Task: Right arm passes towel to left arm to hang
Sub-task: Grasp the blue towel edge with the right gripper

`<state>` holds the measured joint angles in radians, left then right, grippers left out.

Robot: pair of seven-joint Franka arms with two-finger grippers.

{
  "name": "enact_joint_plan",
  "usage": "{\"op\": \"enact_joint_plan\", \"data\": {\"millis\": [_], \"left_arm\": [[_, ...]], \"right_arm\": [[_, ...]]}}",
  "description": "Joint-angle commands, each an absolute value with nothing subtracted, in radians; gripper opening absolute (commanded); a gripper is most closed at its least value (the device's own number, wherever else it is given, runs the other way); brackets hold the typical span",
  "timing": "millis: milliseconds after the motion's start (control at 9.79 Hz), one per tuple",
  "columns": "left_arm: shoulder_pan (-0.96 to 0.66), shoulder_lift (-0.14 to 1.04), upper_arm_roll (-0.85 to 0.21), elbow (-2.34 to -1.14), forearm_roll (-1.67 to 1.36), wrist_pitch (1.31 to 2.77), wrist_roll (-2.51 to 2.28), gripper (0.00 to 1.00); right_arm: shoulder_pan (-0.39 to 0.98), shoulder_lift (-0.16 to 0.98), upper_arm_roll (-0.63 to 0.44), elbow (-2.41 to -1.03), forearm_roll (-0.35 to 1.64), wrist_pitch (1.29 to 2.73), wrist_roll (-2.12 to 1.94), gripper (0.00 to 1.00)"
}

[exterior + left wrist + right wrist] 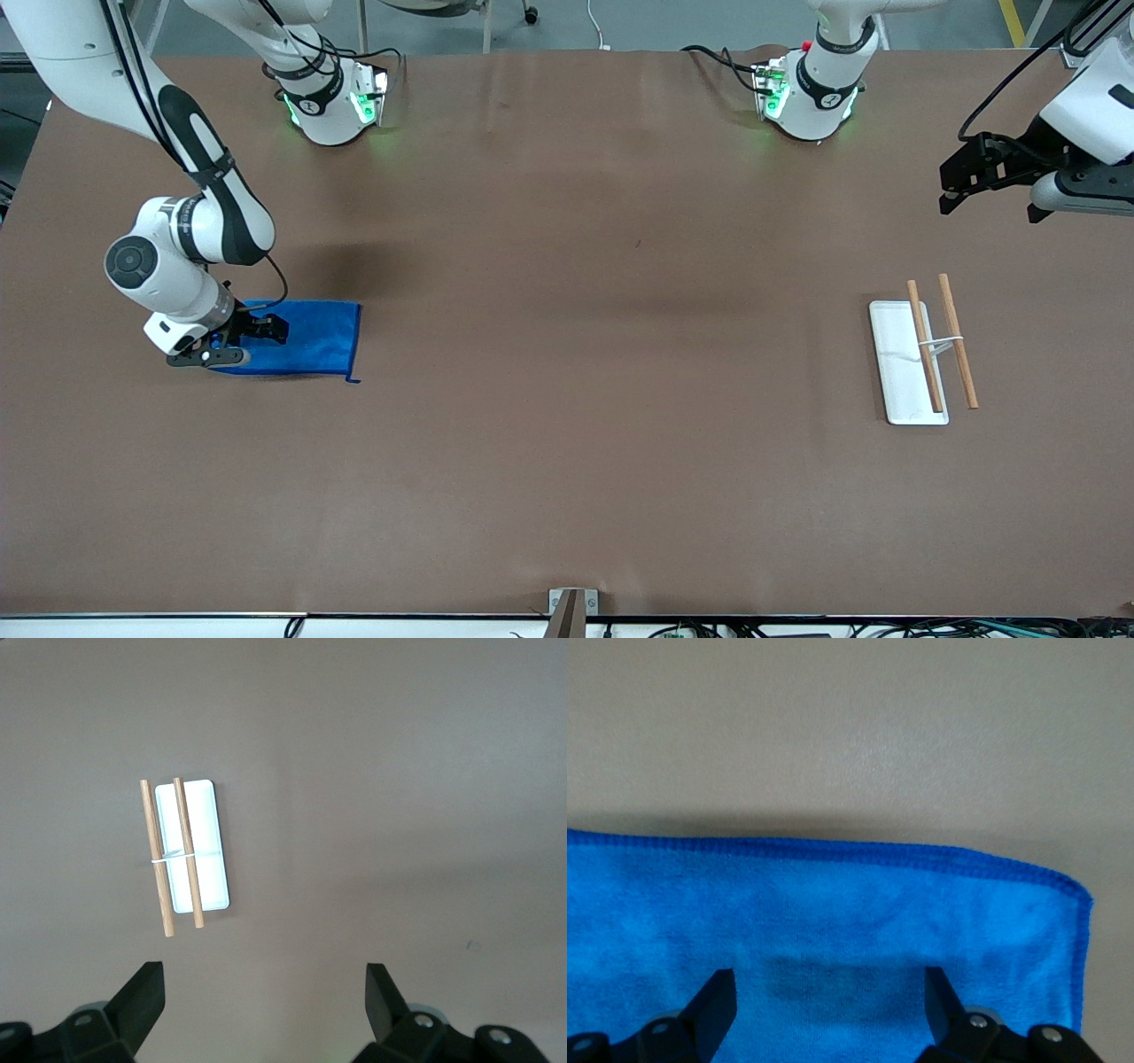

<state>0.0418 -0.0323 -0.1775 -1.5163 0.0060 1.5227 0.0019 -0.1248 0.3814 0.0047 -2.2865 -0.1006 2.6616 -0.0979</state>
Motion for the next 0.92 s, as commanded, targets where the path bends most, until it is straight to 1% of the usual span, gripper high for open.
{"op": "enact_joint_plan", "data": {"millis": [0,102,204,307,409,511,613,715,818], "left_arm": [[0.035,-0.008,-0.179,-1.509,0.023,1.503,0.014,1.0],[0.037,-0.006,-0.179,-1.512,0.023,1.502,0.014,1.0],[0.038,-0.006,-0.179,-1.513,0.025,1.502,0.015,1.0],[0.041,-0.006,-0.179,-1.514,0.023,1.5,0.017,1.0],[0.046,-0.006,-0.179,-1.517,0.021,1.5,0.024,1.0],[0.049,-0.006,-0.179,-1.517,0.012,1.5,0.025,1.0],[0.045,-0.006,-0.179,-1.517,0.008,1.502,0.023,1.0],[0.04,-0.005,-0.181,-1.516,-0.015,1.502,0.023,1.0],[0.037,0.001,-0.179,-1.514,-0.065,1.502,0.023,1.0]], "right_arm": [[-0.147,0.388,0.009,-2.309,-0.103,2.677,-0.097,0.73],[-0.146,0.388,0.011,-2.31,-0.097,2.674,-0.094,0.61],[-0.149,0.388,0.011,-2.312,-0.095,2.672,-0.092,0.41],[-0.15,0.394,0.011,-2.318,-0.095,2.677,-0.084,0.24],[-0.149,0.396,0.011,-2.318,-0.092,2.672,-0.059,0.03],[-0.144,0.396,0.011,-2.313,-0.089,2.665,-0.051,0.0],[-0.141,0.394,0.011,-2.298,-0.089,2.646,-0.055,0.0],[-0.14,0.382,0.018,-2.245,-0.089,2.531,-0.058,0.0],[-0.138,0.347,0.023,-2.173,-0.089,2.375,-0.055,0.0]]}}
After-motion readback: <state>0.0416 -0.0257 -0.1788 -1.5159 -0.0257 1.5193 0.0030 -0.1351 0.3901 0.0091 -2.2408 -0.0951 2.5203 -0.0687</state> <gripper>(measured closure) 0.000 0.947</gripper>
